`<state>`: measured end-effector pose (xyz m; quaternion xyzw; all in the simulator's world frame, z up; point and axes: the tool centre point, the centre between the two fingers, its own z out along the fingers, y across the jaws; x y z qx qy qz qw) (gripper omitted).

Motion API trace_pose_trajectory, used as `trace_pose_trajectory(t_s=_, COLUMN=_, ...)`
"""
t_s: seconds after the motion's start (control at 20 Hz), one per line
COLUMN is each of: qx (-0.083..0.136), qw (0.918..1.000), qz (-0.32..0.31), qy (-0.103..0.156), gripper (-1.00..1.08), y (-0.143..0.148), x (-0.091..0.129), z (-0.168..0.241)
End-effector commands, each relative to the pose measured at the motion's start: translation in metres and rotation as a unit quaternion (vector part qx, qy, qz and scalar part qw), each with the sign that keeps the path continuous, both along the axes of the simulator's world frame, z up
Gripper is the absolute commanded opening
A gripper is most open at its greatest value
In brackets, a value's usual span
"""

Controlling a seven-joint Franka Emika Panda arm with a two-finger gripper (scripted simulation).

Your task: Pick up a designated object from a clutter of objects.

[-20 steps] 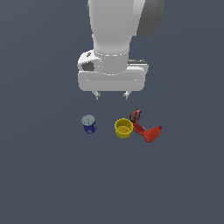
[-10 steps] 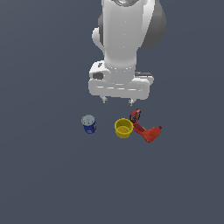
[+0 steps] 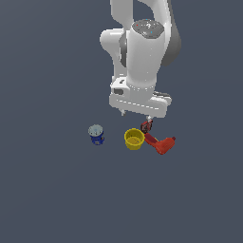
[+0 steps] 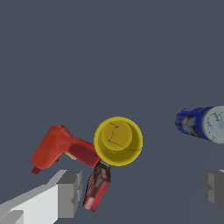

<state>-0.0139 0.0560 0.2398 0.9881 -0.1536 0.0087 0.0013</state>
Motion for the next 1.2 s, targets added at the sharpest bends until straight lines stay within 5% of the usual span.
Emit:
trace_pose_trajectory(t_s=0.0, qx=0.0, qw=0.9997, qz=-0.023, qy=0.0, gripper=1.0, y=0.008, x=-0.005, z=-0.012)
trace_pose_trajectory(t_s=0.5, qx=0.001, qw=0.9936, qz=-0.113, qy=0.003, gripper=1.0, y=0.039, x=-0.031, z=-0.058)
trace_pose_trajectory(t_s=1.15, qx=0.003, qw=0.9761, qz=-0.217, qy=0.006, gripper=1.0, y=0.072, x=-0.071, z=-0.107)
